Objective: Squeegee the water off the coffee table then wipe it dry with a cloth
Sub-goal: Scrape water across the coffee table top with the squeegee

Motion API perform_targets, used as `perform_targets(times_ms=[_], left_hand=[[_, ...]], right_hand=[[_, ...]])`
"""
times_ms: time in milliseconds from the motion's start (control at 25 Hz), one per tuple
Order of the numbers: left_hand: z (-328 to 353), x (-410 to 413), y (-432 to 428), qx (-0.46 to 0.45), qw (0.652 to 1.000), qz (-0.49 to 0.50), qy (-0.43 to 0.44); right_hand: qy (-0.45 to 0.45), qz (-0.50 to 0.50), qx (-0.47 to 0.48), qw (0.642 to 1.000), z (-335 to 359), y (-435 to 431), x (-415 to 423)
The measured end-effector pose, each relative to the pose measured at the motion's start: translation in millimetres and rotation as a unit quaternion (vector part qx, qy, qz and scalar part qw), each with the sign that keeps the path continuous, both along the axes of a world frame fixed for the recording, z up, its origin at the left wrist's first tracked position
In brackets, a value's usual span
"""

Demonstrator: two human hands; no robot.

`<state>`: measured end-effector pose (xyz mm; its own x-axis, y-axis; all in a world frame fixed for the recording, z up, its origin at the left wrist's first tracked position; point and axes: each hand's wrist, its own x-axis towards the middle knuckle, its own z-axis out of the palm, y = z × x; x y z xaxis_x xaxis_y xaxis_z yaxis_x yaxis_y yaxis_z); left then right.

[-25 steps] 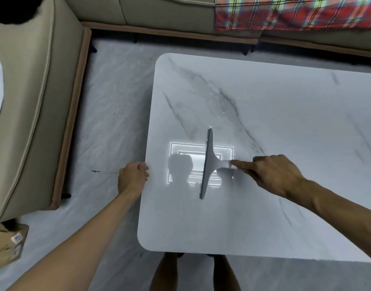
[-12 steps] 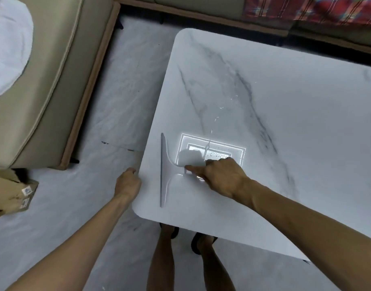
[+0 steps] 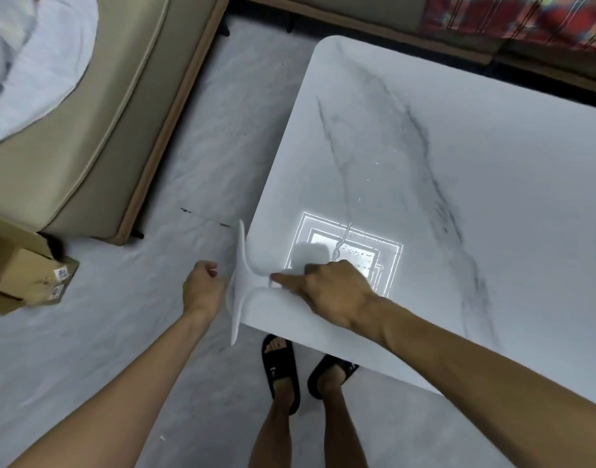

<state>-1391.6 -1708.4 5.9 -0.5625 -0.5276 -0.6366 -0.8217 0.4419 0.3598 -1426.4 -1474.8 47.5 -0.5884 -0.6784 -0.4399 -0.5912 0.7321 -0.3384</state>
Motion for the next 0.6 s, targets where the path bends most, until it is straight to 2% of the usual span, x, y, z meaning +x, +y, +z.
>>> perform_targets(times_ms=[160,480,600], left_hand=[[0,14,-28,-0.023,0.999,0.014,0.039],[3,15,-24,0.029,0.998,0.029,0.054],[2,10,-21,0.026,0.997,0.037,0.056]], right_hand=[[0.012,0.068,0.023,0.997,-17,-38,16],[0.063,-0.003,0.079,0.995,14,71,-6],[0.067,-0.008,0.079,0.995,23,72,-4]])
